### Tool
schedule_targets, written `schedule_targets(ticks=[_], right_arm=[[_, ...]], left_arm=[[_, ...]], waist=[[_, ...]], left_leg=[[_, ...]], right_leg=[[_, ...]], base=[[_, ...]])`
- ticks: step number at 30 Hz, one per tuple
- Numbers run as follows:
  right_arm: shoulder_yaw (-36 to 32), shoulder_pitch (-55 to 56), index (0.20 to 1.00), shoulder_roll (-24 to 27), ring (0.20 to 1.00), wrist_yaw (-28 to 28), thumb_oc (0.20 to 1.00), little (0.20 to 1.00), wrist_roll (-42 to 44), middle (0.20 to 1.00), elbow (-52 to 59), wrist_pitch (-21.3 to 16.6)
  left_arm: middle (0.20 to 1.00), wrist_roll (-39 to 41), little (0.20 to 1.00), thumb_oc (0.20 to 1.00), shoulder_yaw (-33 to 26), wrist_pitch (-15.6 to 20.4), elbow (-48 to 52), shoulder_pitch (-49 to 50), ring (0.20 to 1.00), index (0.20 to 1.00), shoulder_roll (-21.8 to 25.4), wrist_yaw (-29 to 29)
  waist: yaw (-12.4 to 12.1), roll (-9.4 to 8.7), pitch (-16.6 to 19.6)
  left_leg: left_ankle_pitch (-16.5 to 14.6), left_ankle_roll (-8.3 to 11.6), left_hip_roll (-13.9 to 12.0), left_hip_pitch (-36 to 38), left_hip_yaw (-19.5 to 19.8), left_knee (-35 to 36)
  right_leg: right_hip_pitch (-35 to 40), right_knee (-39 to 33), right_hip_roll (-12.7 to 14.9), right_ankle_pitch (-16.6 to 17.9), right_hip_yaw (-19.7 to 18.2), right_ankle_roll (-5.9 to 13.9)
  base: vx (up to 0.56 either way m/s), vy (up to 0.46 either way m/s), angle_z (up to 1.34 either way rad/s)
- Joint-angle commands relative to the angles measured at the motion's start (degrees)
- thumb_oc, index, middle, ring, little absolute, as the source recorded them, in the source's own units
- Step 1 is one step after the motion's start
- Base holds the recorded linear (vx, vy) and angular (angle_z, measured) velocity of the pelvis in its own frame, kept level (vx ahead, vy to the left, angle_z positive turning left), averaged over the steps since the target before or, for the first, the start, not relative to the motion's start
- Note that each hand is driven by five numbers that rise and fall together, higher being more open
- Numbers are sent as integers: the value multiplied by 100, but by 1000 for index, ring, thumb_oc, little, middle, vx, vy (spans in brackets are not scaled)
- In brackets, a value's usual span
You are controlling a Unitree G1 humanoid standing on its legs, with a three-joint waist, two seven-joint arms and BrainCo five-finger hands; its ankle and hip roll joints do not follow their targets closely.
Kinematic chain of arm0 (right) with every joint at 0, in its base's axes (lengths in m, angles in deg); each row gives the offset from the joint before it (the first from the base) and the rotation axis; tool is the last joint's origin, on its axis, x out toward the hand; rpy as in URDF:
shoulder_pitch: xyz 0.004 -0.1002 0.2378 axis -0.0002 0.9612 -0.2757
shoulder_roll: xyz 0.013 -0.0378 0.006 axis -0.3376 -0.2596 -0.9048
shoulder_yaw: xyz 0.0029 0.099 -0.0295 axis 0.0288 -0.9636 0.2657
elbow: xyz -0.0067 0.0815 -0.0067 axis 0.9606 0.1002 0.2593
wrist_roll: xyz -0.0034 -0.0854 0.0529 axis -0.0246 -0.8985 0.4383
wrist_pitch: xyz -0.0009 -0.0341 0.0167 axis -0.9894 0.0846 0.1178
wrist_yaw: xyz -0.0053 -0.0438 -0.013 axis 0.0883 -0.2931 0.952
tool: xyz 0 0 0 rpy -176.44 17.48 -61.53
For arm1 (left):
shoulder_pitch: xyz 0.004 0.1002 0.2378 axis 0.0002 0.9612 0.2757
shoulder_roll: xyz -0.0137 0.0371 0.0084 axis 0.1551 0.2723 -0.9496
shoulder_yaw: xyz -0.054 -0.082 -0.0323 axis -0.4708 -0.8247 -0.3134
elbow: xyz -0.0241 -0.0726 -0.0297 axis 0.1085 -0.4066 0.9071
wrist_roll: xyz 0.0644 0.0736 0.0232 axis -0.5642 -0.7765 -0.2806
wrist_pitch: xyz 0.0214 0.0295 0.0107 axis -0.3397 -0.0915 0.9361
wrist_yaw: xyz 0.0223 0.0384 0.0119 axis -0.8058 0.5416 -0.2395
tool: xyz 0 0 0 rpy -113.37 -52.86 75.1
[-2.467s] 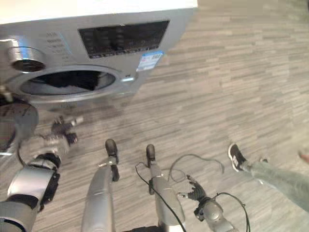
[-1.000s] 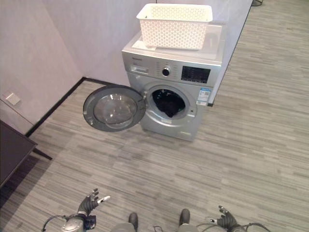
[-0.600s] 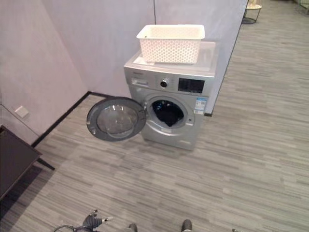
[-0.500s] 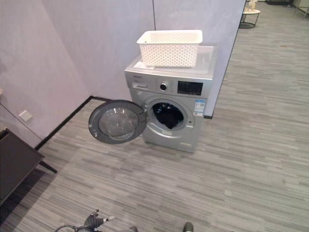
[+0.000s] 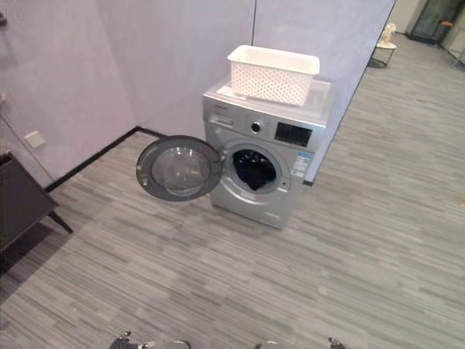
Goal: Grab the laundry basket,head to the washer,open it,put in the laundry and shut it.
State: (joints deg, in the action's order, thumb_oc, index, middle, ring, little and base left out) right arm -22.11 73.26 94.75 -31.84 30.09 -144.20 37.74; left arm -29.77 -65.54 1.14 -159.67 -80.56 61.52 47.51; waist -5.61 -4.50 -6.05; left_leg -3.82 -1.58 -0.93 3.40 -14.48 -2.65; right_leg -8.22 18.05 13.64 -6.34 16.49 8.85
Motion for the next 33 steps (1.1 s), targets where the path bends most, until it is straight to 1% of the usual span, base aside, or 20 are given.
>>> schedule_targets(ticks=[1,2,3,4,5,6,7,8,9,11,12,13,16,22,26,27,29,31,32,33], right_arm=[[276,31,1000,80,1000,-102,1000,1000,-199,1000,503,-102],[275,8,1000,57,1000,-99,1000,1000,-170,1000,357,-91],[285,16,1000,20,1000,-124,1000,1000,-130,1000,424,-83],[278,33,1000,17,1000,-108,1000,1000,-98,1000,407,-101],[272,37,1000,-26,1000,-129,1000,1000,-43,1000,343,-113],[303,68,1000,-39,1000,-147,1000,1000,-2,1000,328,-117],[293,113,1000,-24,1000,-159,1000,1000,10,1000,342,-111],[292,116,1000,-24,1000,-159,1000,1000,10,1000,344,-111],[276,71,1000,-63,1000,-162,1000,1000,-73,1000,22,-80],[270,68,1000,-71,1000,-167,1000,1000,-114,1000,-63,-79],[244,-20,1000,-53,1000,-162,1000,1000,-144,1000,-139,-87],[241,-89,1000,-9,1000,-135,1000,1000,-159,1000,-158,-87],[244,-281,1000,109,1000,-95,1000,1000,-142,1000,-93,-103],[341,-401,1000,251,1000,-49,1000,1000,-175,1000,111,-132],[368,-420,1000,266,1000,-70,1000,1000,-209,1000,45,-132],[379,-395,1000,257,1000,-107,1000,1000,-219,1000,88,-131],[349,-339,1000,276,1000,-137,1000,1000,-209,1000,153,-140],[334,-308,1000,278,1000,-153,1000,1000,-206,1000,157,-141],[283,-244,1000,286,1000,-186,1000,1000,-191,1000,237,-139],[266,-186,1000,305,1000,-210,1000,1000,-185,1000,301,-137]], left_arm=[[1000,-277,1000,1000,-107,66,210,-83,1000,1000,162,-6],[1000,-320,1000,1000,-76,59,197,-105,1000,1000,153,-21],[1000,-314,1000,1000,-71,39,195,-94,1000,1000,149,-45],[1000,-352,1000,1000,-28,38,226,-99,1000,1000,145,-49],[1000,-385,1000,1000,23,18,224,-120,1000,1000,107,-56],[1000,-395,1000,1000,85,7,229,-141,1000,1000,94,-62],[1000,-481,1000,1000,141,46,261,-163,1000,1000,113,-75],[1000,-481,1000,1000,142,47,261,-162,1000,1000,114,-75],[1000,-495,1000,1000,221,29,285,-173,1000,1000,63,-102],[1000,-480,1000,1000,236,45,268,-139,1000,1000,18,-124],[1000,-469,1000,1000,295,56,337,-156,1000,1000,0,-131],[1000,-478,1000,1000,381,80,462,-168,1000,1000,11,-132],[1000,-480,1000,1000,513,132,703,-225,1000,1000,76,-88],[1000,-559,1000,1000,719,154,873,-342,1000,1000,114,-31],[1000,-676,1000,1000,762,144,838,-338,1000,1000,130,-35],[1000,-692,1000,1000,708,135,816,-321,1000,1000,164,-36],[1000,-684,1000,1000,669,144,874,-275,1000,1000,199,-74],[1000,-695,1000,1000,664,147,904,-254,1000,1000,214,-85],[1000,-714,1000,1000,658,142,896,-218,1000,1000,245,-111],[1000,-701,1000,1000,643,133,902,-204,1000,1000,260,-137]], waist=[[224,19,-344],[234,57,-410],[286,111,-455],[344,163,-465],[416,196,-422],[516,203,-400],[508,172,-387],[519,174,-401],[400,161,-378],[401,178,-345],[378,190,-324],[330,202,-326],[259,203,-434],[194,174,-687],[180,149,-683],[182,110,-669],[172,77,-650],[177,76,-619],[251,108,-638],[310,144,-665]], left_leg=[[-59,-217,102,-79,245,-101],[-102,-275,150,-1,276,-98],[-116,-315,145,21,322,-120],[-138,-334,133,13,431,-154],[-164,-329,180,47,554,-148],[-163,-320,225,89,696,-126],[-147,-302,295,36,778,-170],[-152,-300,293,50,791,-175],[-182,-305,351,61,763,-121],[-160,-275,316,76,740,-51],[-104,-224,286,9,749,-23],[-90,-198,261,-51,710,5],[-89,-173,241,-283,608,-53],[-36,-126,249,-653,537,-125],[-40,-113,247,-669,516,-109],[-90,-119,260,-663,506,-169],[-213,-173,295,-603,533,-276],[-213,-196,314,-597,555,-269],[-217,-283,358,-447,628,-213],[-209,-320,369,-322,684,-146]], right_leg=[[766,603,499,1592,-124,102],[627,871,514,1702,-179,102],[485,1083,419,1633,-272,81],[274,1167,90,1451,-505,52],[206,944,-190,1116,-657,-8],[96,734,-554,863,-925,-121],[197,496,-648,758,-924,-183],[223,487,-648,753,-910,-185],[412,265,-304,931,-330,-123],[445,161,-297,954,-319,-89],[490,-85,-310,1071,-383,-13],[550,-299,-252,1048,-288,3],[561,-522,-176,1020,-204,7],[467,-802,-234,918,-235,-25],[496,-941,-270,896,-247,-35],[541,-937,-272,898,-252,-23],[558,-705,-239,845,-255,15],[493,-534,-220,938,-283,41],[189,343,-181,1397,-490,186],[11,736,-185,1664,-636,228]], base=[[140,381,15],[144,340,28],[92,190,-3],[123,132,-12],[166,95,-8],[194,89,21],[123,51,44],[110,72,65],[61,46,80],[81,2,51],[73,-55,-9],[36,-54,-22],[-42,4,-21],[-29,-15,-21],[40,-14,-8],[85,7,-7],[74,44,-3],[42,80,-2],[71,139,-2],[81,200,-2]])
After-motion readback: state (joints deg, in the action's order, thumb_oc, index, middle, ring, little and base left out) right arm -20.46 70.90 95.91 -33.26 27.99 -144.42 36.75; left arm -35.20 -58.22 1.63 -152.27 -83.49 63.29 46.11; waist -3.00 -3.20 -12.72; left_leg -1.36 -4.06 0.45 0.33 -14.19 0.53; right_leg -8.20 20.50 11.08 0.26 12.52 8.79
